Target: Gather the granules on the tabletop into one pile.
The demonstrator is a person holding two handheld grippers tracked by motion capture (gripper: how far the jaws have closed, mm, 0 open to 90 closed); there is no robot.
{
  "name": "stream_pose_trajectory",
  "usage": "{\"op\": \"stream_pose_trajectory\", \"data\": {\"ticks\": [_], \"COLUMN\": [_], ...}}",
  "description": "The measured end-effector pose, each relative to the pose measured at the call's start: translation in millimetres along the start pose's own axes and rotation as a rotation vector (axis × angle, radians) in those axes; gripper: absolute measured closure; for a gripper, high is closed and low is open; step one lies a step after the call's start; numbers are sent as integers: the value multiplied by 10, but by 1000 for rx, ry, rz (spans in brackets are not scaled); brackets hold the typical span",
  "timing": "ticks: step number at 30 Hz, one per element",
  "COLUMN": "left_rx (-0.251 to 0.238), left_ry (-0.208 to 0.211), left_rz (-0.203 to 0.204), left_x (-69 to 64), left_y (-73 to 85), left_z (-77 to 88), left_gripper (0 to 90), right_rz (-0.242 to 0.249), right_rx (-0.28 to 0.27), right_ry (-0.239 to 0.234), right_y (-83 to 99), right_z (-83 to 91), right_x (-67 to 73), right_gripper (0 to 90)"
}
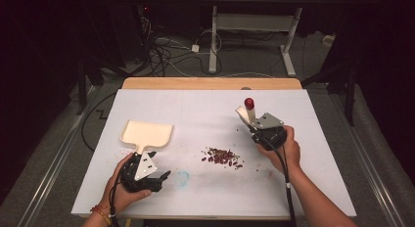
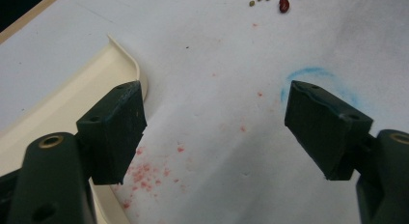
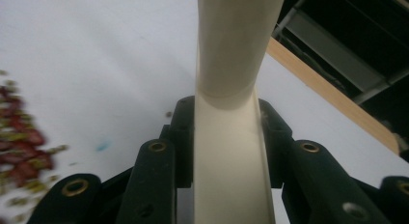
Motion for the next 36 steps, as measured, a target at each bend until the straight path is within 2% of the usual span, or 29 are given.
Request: {"op": "stream_pose_trajectory", "data": {"ticks": [4,5,8,9,11,13,15,16,20,23,25,28,30,32,34,36], "left_rx": [7,7,4,4,6,6,3,3,1,0,-2,-9,-9,-10,-14,-20], "left_ry": [2,3,3,4,4,5,5,6,6,5,4,4,3,3,4,6], "left_rz": [0,0,3,4,5,4,1,-1,-1,-2,0,4,1,-1,-7,-6], "left_x": [0,-1,-6,-5,-2,-3,-9,-11,-7,0,5,6,6,4,1,2], "left_y": [7,8,13,15,20,18,12,10,9,15,20,24,25,20,11,-1], "left_z": [-12,-11,-6,-6,-7,-6,-4,-4,2,9,17,31,33,38,46,51], "left_gripper": [215,215,215,215,215,215,215,215,215,215,215,215,215,215,215,215], "right_rz": [49,67,115,127,137,140,176,193,193,158,113,43,-4,-51,-53,-62], "right_rx": [21,7,16,4,-8,-17,-18,-16,-35,-54,-71,-60,-33,32,75,90], "right_ry": [-35,-63,-86,-124,-164,-234,-255,-251,-298,-251,-245,-201,-175,-142,-128,-135], "right_y": [-24,-41,-54,-54,-54,-51,-49,-48,-45,-41,-12,131,273,439,551,601], "right_z": [-218,-236,-221,-190,-117,-5,82,111,255,389,473,587,621,619,594,566], "right_x": [51,92,197,255,334,455,563,593,672,567,471,326,265,233,256,296], "right_gripper": [672,671,671,671,671,671,672,671,672,672,672,671,671,672,671,671]}}
Point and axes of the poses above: each handheld gripper's, and its own axes: z roughly backward along the jaws, y roughly out of its underside, x roughly to its left, the point moved 6 cm from there along -z, roughly forward along the jaws, and after that the axes turned 13 degrees about x, right-handed, at the moved point
